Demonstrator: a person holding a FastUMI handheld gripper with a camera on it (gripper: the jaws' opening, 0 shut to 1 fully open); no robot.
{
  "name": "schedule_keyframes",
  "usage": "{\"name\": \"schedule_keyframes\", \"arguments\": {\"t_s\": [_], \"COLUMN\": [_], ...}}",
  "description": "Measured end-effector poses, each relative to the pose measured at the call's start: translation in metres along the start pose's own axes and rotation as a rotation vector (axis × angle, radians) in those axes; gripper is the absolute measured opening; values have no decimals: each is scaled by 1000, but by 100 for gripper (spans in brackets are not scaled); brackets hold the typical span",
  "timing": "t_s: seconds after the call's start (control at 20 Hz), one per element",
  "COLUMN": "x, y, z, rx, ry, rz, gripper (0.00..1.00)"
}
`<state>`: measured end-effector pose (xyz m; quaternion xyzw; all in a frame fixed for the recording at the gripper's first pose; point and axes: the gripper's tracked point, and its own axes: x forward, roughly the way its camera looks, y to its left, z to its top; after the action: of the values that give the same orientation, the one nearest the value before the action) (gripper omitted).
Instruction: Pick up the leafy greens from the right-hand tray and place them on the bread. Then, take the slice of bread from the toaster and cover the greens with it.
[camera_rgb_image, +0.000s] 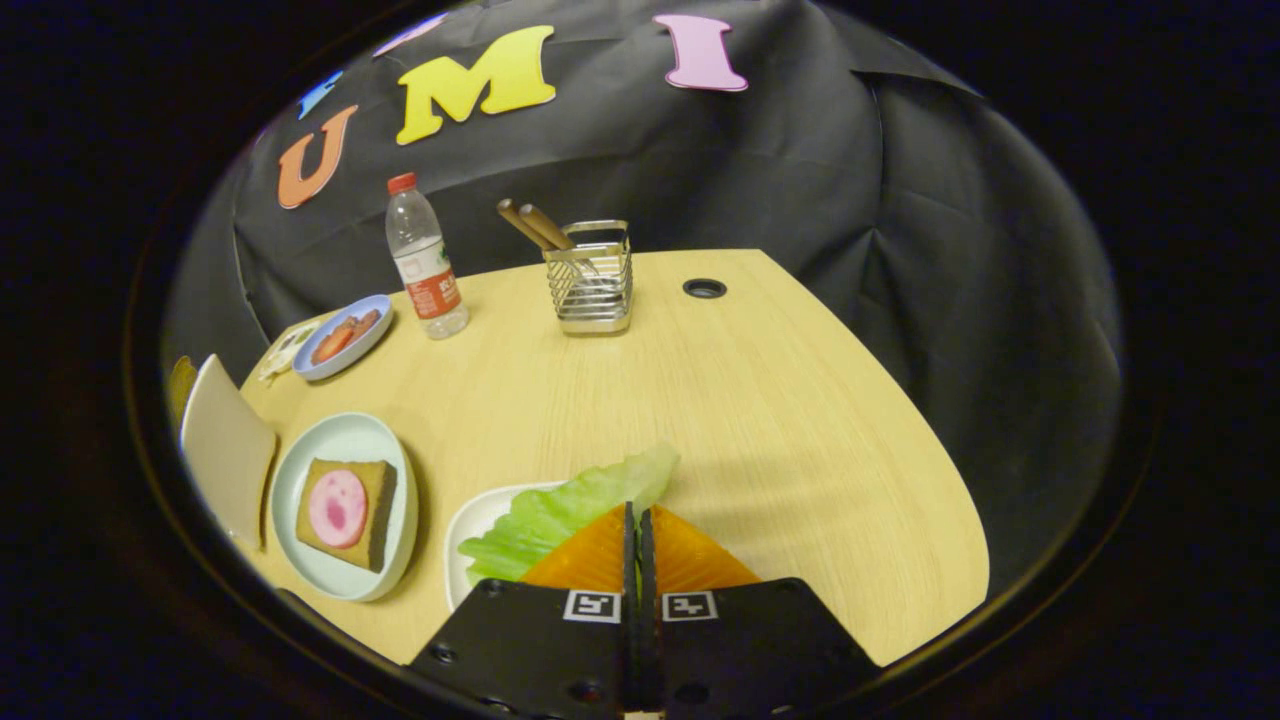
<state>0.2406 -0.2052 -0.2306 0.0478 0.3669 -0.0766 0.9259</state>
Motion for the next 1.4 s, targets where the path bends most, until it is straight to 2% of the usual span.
{"name": "schedule_keyframes", "arguments": {"t_s": [0.15,0.4,0.8,1.1,1.3,1.4], "x": [-27,-78,-144,-157,-145,-124], "y": [-3,20,95,197,272,292], "z": [15,35,49,37,25,20], "rx": [-14,-49,-119,-191,-216,-229], "ry": [-66,-144,-241,-239,-216,-196], "rz": [-43,-44,1,106,204,219], "gripper": [0,1,0,0,1,1]}}
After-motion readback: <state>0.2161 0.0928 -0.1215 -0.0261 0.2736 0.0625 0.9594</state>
